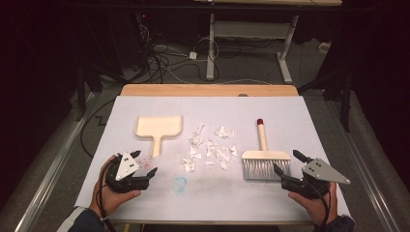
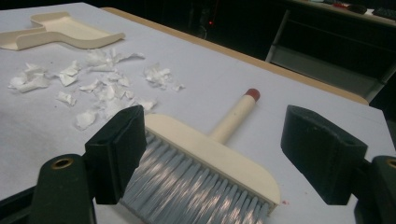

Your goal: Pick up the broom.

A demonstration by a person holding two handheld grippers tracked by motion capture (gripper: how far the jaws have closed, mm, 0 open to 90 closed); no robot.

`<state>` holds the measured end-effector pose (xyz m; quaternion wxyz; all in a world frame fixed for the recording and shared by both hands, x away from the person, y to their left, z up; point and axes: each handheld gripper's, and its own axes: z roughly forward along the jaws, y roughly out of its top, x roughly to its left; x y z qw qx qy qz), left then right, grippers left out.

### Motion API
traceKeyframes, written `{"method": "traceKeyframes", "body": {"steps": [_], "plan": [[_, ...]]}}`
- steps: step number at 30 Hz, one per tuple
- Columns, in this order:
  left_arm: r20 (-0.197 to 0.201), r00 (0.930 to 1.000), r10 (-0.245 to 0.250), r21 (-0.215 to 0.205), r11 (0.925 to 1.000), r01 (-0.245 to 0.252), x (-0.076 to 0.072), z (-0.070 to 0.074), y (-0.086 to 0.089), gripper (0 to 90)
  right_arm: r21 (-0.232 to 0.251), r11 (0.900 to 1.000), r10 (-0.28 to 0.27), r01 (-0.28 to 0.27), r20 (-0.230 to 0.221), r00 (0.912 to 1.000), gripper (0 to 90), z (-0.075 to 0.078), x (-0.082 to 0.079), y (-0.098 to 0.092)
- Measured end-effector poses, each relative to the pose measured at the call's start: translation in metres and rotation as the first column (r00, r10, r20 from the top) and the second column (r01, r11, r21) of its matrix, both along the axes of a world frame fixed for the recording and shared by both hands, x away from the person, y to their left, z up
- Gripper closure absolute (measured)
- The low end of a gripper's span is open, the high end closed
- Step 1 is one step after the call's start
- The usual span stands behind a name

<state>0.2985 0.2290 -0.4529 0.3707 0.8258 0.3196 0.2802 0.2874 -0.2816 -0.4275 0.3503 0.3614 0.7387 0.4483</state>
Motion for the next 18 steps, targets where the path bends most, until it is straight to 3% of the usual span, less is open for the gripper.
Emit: {"method": "traceKeyframes", "body": {"steps": [9,18], "plan": [[-0.001,1.0,-0.003,0.0,1.0,0.003,-0.002,0.0,-0.001,20.7,-0.009,1.0,-0.025,0.024,-0.031,0.9992,22.9,-0.001,0.004,-0.003],[-0.006,1.0,0.001,0.024,0.9997,-0.001,-0.004,-0.002,-0.001,20.9,-0.055,0.997,-0.059,0.052,-0.122,0.9908,27.1,-0.006,0.026,-0.001]]}}
